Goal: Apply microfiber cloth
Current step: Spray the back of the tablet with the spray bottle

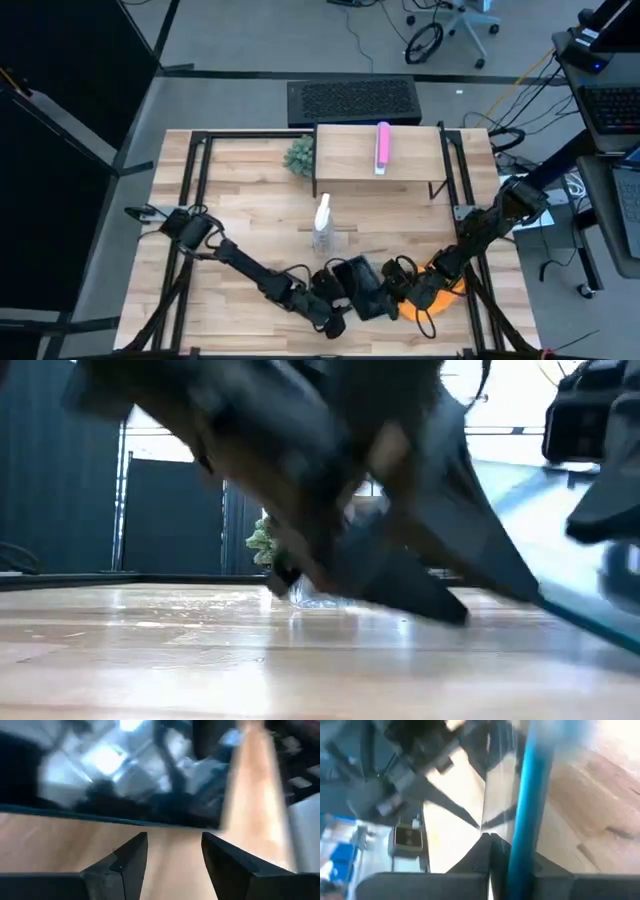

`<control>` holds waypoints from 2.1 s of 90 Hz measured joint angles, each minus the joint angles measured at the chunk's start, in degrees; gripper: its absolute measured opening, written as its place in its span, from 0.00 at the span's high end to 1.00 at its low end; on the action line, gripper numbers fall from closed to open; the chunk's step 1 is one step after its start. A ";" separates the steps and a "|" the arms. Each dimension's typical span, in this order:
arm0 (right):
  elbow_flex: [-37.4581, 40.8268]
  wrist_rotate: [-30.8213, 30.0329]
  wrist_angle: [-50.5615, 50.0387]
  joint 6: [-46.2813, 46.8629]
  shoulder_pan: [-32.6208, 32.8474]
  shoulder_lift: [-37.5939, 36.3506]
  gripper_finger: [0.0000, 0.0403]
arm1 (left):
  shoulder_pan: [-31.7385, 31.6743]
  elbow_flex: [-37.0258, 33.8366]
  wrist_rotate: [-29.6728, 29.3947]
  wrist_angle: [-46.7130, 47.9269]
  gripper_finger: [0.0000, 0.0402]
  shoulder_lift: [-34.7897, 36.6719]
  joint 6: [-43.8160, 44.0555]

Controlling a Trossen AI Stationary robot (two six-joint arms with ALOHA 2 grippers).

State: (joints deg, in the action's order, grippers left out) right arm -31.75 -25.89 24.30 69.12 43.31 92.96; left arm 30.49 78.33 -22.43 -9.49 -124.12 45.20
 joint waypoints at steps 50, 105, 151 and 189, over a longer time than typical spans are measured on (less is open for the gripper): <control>-30.18 -30.24 -63.69 -41.94 4.48 -4.82 0.98 | 9.62 -0.03 -23.88 21.30 0.57 16.81 18.51; -30.66 -48.52 -62.50 -64.82 2.71 -4.86 0.98 | 6.57 0.00 -31.62 -6.81 0.57 19.32 15.75; -30.70 -53.00 -61.35 -76.83 3.24 -5.04 0.98 | 1.35 0.00 -32.90 -7.14 0.57 19.26 25.01; -30.75 -53.72 -48.58 -93.38 3.32 -5.06 0.97 | -0.18 -0.03 -28.81 -9.78 0.73 19.24 23.99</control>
State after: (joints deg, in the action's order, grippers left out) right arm -62.50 -79.61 -24.28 -24.25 46.63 87.90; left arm 30.31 78.30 -51.24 -19.27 -104.88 69.19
